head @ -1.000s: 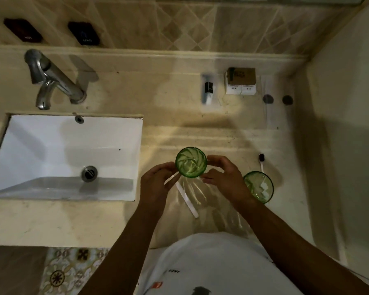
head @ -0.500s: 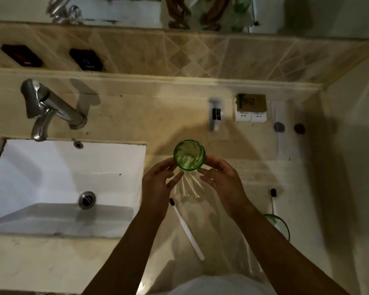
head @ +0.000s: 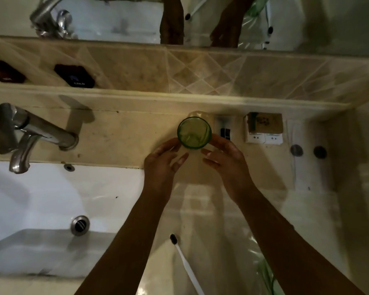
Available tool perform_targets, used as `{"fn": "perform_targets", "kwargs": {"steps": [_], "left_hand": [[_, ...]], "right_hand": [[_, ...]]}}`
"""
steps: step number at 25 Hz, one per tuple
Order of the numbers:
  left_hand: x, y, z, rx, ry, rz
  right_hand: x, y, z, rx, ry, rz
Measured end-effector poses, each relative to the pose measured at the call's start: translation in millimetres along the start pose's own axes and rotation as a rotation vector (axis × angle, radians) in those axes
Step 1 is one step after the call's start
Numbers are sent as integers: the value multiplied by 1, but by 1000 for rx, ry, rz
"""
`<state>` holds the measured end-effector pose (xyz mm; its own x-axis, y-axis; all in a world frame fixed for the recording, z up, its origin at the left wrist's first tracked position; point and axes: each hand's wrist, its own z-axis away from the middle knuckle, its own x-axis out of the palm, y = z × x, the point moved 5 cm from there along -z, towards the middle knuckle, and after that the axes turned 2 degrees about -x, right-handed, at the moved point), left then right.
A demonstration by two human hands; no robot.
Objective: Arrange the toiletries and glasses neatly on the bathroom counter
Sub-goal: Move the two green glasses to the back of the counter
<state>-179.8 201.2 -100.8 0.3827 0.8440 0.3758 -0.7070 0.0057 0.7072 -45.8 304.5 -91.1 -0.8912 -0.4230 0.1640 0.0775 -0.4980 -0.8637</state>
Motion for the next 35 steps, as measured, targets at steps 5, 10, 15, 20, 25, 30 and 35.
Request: {"fn": "perform_targets", "kwargs": {"steps": [5,10,15,20,25,30,35], "left_hand": [[10,5,-25,40,-9,-13],[15,6,-34,60,-26,0],[20,10,-36,56,-26,-15],[20,12,-40,62,-21,-46],[14,9,-37,60,30,-53],[10,-12,1,-18,-43,-143],[14,-76,79,-181,-158,-336]], "right_hand": [[0,-9,-24,-15,-16,-18],[1,-12,-36,-30,-17,-40],[3,-15,-41,-29,4,-17],[2,-15,-46,-39,5,-29],[-3,-14,-38,-8,21,-43],[-49,-23,5,-64,91,203],[-155,-17,98,-64,212,503]]}}
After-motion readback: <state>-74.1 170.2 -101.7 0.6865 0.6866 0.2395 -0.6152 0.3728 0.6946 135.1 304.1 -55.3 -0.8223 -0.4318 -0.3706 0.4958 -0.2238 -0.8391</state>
